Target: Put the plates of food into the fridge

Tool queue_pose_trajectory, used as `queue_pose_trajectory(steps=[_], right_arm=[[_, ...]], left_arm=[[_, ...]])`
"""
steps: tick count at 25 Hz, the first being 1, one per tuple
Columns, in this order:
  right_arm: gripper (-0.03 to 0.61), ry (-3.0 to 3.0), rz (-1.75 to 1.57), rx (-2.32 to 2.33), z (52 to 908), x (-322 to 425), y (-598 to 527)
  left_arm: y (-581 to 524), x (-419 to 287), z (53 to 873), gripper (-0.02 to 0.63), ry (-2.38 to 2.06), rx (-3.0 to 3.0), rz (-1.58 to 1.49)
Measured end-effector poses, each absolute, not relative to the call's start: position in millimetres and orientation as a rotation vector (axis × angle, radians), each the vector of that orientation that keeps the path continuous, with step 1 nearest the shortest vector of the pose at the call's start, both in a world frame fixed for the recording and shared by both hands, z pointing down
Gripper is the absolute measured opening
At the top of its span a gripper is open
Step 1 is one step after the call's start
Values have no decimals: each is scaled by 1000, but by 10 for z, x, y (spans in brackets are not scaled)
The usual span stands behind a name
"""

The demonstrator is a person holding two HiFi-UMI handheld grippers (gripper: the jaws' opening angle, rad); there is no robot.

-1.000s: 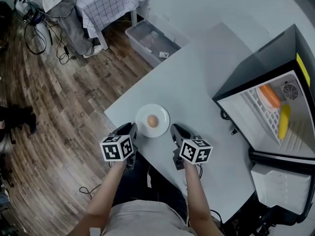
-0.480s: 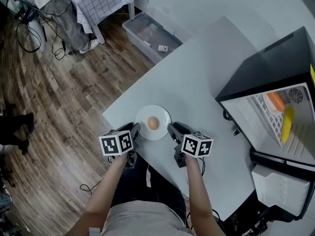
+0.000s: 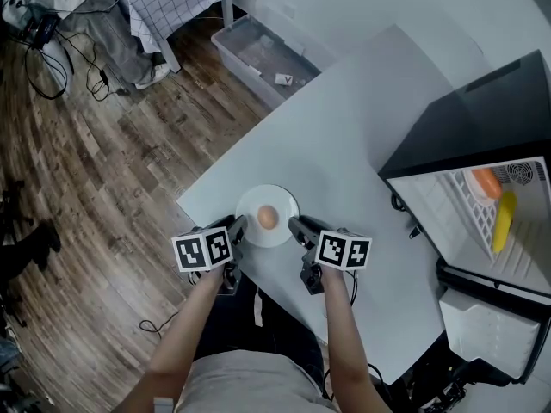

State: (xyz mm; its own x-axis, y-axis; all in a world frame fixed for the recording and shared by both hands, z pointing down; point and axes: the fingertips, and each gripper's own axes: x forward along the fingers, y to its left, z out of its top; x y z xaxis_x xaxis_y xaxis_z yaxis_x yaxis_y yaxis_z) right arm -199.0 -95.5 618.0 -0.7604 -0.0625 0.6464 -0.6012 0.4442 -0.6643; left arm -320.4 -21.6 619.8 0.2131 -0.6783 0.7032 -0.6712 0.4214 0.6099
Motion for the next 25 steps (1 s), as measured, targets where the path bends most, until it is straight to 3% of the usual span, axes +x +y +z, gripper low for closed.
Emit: queue_pose_trajectory(steps=[11, 15, 17, 20, 25], right_arm=[[126, -2083, 1560, 610, 6207, -2010, -932], [43, -2036, 1574, 633, 6270, -1959, -912], [43, -2031, 1575, 642, 6279, -1951, -906], [41, -2029, 1582, 654, 6281, -1921, -896], [40, -2045, 1628, 702, 6207, -1784, -889]], left_arm=[[-246, -3141, 6217, 115, -1461, 1212, -92], [-232, -3167, 6222, 114, -1459, 1188, -136], [-212, -3182, 6239, 112, -1463, 1175, -126], [-181, -3185, 6259, 52, -1469, 1157, -106], [-220, -3083, 6179, 44, -1441, 1195, -126]])
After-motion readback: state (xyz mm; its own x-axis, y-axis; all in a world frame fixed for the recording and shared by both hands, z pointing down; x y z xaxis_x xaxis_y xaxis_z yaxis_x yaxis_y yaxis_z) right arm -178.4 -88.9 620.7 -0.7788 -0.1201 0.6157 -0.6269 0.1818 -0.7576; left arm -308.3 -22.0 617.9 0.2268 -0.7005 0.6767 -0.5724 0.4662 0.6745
